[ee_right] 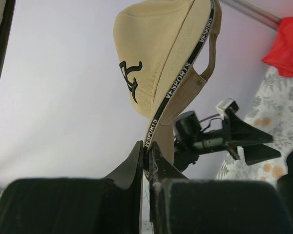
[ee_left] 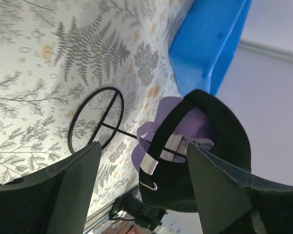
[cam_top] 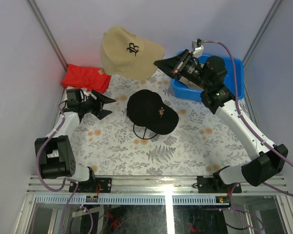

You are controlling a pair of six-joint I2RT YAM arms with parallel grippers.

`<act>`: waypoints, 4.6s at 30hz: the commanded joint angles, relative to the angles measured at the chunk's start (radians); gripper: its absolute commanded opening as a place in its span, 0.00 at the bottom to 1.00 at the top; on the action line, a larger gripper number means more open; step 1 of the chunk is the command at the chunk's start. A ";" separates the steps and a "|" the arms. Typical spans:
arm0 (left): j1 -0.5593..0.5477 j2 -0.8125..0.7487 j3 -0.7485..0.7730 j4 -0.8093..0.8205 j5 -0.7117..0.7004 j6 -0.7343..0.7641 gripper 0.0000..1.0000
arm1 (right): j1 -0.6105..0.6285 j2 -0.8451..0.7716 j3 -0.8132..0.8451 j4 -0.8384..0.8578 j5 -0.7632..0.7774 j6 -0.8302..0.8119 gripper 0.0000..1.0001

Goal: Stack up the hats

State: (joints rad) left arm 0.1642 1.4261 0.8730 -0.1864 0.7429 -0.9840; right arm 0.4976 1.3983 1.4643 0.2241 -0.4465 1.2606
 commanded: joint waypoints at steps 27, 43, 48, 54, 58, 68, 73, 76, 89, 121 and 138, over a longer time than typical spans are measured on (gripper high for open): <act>-0.210 0.200 0.011 0.338 0.008 0.014 0.67 | -0.138 -0.094 -0.222 0.187 -0.128 0.167 0.00; -0.199 0.115 -0.049 0.293 0.045 0.034 0.52 | -0.146 -0.077 -0.256 0.205 -0.144 0.173 0.00; -0.204 0.106 -0.061 0.336 0.069 0.004 0.52 | -0.145 -0.073 -0.271 0.216 -0.150 0.182 0.00; -0.233 0.136 -0.034 0.344 0.069 0.008 0.52 | -0.146 -0.073 -0.283 0.220 -0.155 0.187 0.00; -0.267 0.167 -0.013 0.361 0.058 -0.001 0.52 | -0.145 -0.075 -0.291 0.219 -0.158 0.188 0.00; -0.298 0.181 -0.044 0.316 -0.017 0.019 0.20 | -0.147 -0.100 -0.389 0.246 -0.181 0.242 0.00; -0.295 0.171 -0.084 0.331 -0.028 0.011 0.13 | -0.147 -0.107 -0.461 0.293 -0.210 0.291 0.00; -0.295 0.171 -0.092 0.336 -0.031 0.008 0.09 | -0.146 -0.117 -0.528 0.318 -0.218 0.329 0.00; -0.294 0.190 -0.081 0.340 -0.031 0.002 0.08 | -0.174 -0.118 -0.737 0.333 -0.351 0.434 0.00; -0.296 0.216 -0.093 0.351 -0.024 -0.008 0.07 | -0.338 -0.017 -0.627 -0.457 -0.539 -0.332 0.00; -0.209 0.158 -0.176 0.376 0.016 -0.043 0.06 | -0.338 0.031 -0.629 -0.348 -0.522 -0.285 0.00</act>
State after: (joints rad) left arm -0.1081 1.6123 0.7658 0.1581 0.7471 -1.0119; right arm 0.1474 1.3968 0.7818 -0.0570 -0.9890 0.9718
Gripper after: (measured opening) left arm 0.076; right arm 0.031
